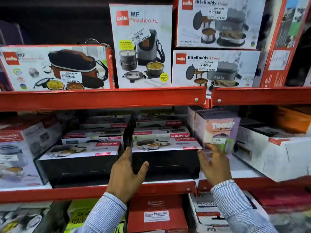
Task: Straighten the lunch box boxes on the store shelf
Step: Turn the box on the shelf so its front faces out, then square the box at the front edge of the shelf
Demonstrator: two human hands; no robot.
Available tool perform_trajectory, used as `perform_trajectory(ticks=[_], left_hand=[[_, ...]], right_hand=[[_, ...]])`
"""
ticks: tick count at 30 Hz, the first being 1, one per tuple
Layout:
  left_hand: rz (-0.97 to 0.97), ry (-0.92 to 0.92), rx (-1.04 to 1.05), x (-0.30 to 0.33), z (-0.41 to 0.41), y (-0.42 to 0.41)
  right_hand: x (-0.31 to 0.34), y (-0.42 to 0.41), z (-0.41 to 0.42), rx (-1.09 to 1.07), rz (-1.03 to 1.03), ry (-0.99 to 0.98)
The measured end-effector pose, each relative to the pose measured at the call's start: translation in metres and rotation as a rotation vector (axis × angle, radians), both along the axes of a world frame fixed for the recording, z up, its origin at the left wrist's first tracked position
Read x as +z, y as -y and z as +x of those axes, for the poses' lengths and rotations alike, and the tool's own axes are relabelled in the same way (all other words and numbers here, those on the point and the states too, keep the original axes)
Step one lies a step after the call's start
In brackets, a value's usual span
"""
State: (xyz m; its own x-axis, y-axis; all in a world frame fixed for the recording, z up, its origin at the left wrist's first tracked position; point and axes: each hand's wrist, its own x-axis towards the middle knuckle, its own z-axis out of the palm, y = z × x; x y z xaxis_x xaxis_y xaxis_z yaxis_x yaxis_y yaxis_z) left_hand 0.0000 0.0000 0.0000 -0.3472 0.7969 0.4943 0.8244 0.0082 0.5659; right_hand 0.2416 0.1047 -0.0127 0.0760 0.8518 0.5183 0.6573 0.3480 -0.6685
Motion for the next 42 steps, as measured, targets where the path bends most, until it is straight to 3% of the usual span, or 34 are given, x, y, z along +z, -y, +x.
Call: perform_trajectory(ticks=[6, 14, 17, 19, 23, 34, 42], left_hand=[[-0.146, 0.213, 0.0, -0.006, -0.001, -0.014], [0.131, 0.323, -0.1, 0.012, -0.016, 0.005], [0.185, 0.552, -0.14, 0.021, -0.02, 0.007], [0.236, 0.603, -0.082, 0.019, -0.022, 0.003], [0.222, 0.472, 0.009, 0.001, -0.023, -0.004], [0.045, 0.38, -0.012, -0.048, -0.014, -0.026], [-0.013, 0.381, -0.036, -0.06, -0.01, -0.019]], right_hand=[[0.011, 0.005, -0.005, 0.154, -0.247, -0.274], [0.028, 0.018, 0.019, 0.334, -0.185, -0.608], [0.041, 0.018, 0.023, 0.352, -0.166, -0.707], [0.041, 0.015, 0.024, 0.361, -0.166, -0.687], [0.022, -0.002, 0.029, 0.326, -0.131, -0.57], [-0.035, -0.024, 0.019, 0.188, -0.331, -0.235], [-0.048, -0.023, 0.017, 0.169, -0.312, -0.246]])
